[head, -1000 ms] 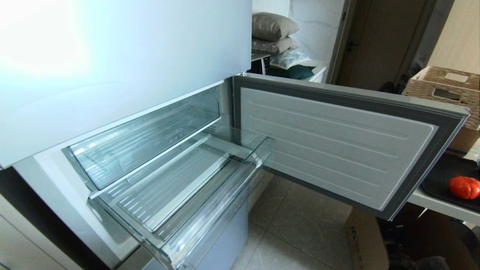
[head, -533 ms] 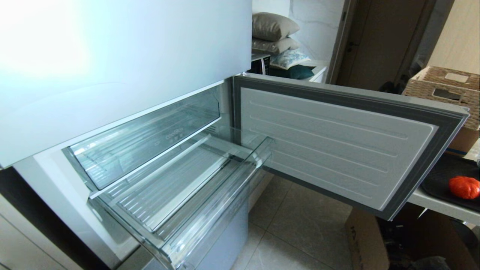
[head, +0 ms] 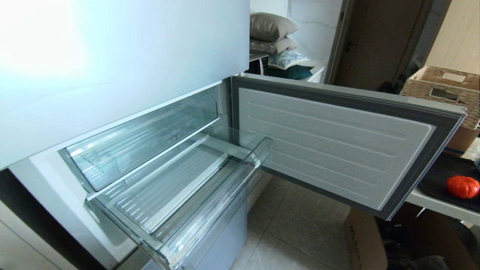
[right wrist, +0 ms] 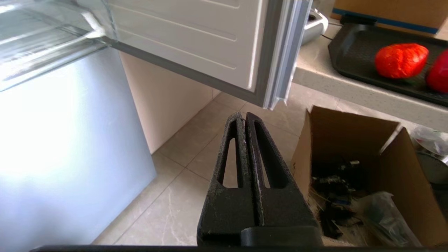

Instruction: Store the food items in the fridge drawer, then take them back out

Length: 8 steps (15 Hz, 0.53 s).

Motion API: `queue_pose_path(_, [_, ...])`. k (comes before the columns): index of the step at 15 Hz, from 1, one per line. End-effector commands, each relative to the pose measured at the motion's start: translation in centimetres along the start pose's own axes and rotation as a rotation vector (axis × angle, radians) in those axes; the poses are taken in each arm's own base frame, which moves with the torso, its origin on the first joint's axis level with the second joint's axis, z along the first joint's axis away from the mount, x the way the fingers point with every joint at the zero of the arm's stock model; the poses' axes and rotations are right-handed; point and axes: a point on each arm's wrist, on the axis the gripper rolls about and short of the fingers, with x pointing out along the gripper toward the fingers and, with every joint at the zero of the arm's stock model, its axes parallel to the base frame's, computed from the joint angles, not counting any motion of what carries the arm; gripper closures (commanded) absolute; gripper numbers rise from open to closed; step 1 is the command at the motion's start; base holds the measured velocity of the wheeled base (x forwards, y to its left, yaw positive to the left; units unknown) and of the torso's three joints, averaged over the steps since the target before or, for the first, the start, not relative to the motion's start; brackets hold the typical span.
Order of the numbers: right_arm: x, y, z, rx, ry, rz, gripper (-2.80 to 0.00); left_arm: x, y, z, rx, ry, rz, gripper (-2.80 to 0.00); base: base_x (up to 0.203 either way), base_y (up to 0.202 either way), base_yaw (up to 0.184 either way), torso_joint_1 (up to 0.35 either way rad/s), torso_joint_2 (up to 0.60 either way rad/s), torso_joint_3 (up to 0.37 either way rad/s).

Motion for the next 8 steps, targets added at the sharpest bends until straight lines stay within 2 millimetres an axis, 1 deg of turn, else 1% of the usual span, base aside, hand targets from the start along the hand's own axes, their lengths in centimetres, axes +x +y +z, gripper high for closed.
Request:
queue_pose_path(1, [0.01, 0.00, 0.00, 0.000, 0.001, 0.000, 0.00, 0.01, 0.00, 0.00, 0.000, 0.001, -0.001, 0.00, 0.000, 0.000, 0.000, 0.000, 0.00, 0.000])
queue_pose_path(2, [0.02, 0.00, -0.04, 0.001, 0.002, 0.000, 0.00, 0.01, 0.00, 0.00, 0.000, 0.001, 0.001, 0.00, -0.005, 0.000, 0.099, 0.003, 0.00, 0.006])
queue_pose_path(3, [0.02, 0.00, -0.04, 0.001, 0.003, 0.000, 0.00, 0.01, 0.00, 0.00, 0.000, 0.001, 0.001, 0.00, 0.000, -0.005, 0.159, -0.006, 0.00, 0.002])
queue_pose_path(8, [0.02, 0.00, -0.04, 0.000, 0.003, 0.000, 0.00, 0.01, 0.00, 0.00, 0.000, 0.001, 0.001, 0.00, 0.000, -0.008, 0.176, 0.004, 0.00, 0.002])
